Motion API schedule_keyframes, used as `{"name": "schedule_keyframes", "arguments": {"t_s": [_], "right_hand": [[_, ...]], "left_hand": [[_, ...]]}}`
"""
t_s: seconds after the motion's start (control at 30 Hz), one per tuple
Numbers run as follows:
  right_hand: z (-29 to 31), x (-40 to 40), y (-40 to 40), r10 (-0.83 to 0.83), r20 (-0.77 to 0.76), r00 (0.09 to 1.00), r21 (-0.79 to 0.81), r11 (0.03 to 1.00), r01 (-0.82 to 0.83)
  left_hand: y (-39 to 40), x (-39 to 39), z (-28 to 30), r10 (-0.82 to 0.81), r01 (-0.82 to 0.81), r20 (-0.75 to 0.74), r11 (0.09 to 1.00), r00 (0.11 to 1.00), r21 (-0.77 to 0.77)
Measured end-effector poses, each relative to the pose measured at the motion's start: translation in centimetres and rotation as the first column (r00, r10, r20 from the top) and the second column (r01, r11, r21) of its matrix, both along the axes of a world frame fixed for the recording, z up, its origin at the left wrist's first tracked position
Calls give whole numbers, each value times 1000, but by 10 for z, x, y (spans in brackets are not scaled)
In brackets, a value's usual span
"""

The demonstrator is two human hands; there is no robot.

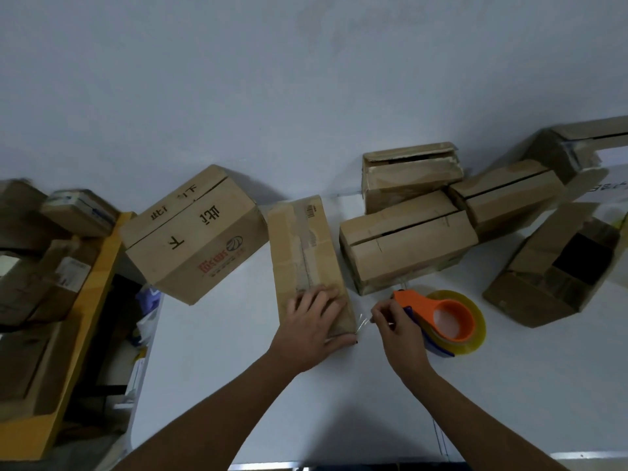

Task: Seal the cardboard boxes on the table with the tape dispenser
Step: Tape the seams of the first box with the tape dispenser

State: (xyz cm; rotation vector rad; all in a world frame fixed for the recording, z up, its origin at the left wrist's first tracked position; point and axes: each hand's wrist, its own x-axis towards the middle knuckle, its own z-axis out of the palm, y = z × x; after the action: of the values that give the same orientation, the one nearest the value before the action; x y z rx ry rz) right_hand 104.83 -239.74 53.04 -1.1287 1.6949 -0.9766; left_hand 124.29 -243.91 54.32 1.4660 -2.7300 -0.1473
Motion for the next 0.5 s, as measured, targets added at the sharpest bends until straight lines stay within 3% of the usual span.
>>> {"name": "schedule_keyframes", "arguments": {"t_s": [0.17,0.37,0.5], "right_hand": [[-4,7,-10,71,-77,994,-70,995,-77],[-18,24,-21,148,-132,980,-156,973,-167],[-27,34,-22,110,-126,986,-151,980,-128]], "left_hand": [[0,16,-9,-134,137,39,986,990,-94],[2,15,-19,-139,141,28,985,990,-99],[1,15,-22,-133,136,37,985,990,-106]]}}
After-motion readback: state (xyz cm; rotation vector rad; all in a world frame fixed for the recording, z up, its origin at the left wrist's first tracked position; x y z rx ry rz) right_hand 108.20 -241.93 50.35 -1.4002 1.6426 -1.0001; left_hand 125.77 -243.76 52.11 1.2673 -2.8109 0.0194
